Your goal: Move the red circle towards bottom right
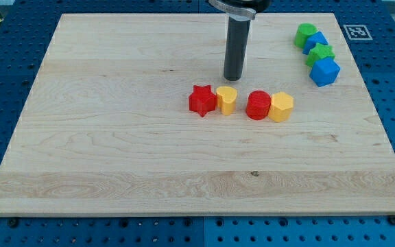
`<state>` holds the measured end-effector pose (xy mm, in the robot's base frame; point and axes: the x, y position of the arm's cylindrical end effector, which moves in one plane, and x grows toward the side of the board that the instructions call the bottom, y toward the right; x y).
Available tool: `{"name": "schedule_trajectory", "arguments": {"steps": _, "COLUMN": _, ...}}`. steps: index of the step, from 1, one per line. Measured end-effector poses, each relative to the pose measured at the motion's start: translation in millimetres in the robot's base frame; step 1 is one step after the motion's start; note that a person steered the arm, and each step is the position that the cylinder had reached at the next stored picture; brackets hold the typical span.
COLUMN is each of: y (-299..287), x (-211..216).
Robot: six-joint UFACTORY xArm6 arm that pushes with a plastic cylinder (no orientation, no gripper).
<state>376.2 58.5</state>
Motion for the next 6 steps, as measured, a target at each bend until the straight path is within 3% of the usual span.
{"name": "schedule_trajectory", "arguments": {"steps": 1, "y": 0.0, "x": 3.2}}
{"name": "schedule_trajectory", "arguments": {"steps": 3, "y": 27.4, "x": 64.6}}
{"name": "schedule_trajectory", "arguments": {"steps": 6, "y": 18.7, "x": 80.1}}
